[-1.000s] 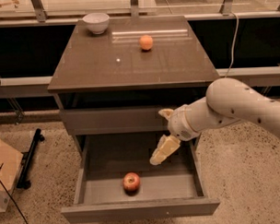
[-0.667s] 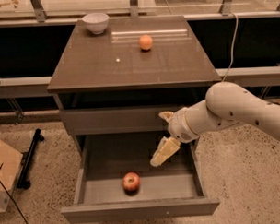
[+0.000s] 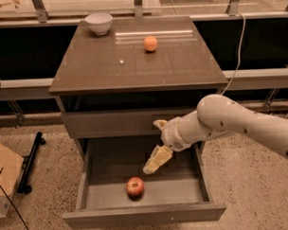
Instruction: Pick apple from middle drawer and place on counter
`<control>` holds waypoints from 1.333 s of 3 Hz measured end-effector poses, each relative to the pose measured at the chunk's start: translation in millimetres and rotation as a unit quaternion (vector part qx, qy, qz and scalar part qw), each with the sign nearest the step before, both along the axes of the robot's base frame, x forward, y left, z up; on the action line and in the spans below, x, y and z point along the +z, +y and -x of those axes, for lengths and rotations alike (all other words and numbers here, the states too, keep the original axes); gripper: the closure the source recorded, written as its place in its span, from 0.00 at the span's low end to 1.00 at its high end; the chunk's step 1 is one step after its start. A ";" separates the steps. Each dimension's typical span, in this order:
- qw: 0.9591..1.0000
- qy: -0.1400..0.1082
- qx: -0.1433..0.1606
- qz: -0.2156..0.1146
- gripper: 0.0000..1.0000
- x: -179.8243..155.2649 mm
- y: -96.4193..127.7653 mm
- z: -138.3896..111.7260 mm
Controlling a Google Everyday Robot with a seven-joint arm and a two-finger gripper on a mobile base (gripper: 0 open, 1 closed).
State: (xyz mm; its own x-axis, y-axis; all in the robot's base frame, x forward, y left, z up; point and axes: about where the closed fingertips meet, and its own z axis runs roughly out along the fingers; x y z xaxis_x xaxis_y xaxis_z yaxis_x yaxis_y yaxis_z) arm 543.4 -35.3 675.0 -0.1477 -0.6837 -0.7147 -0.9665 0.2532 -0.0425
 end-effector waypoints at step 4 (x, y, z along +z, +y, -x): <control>0.997 0.032 0.012 -0.062 0.00 -76.9 38.4 -11.2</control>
Offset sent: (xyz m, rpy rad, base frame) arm 0.0289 0.0334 -0.0867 0.2311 0.0345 -0.0055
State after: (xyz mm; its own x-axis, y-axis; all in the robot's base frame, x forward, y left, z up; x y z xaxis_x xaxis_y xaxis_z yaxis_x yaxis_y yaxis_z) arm 554.6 3.1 598.1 -0.1802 -0.5936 -0.7843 -0.9719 0.2303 0.0491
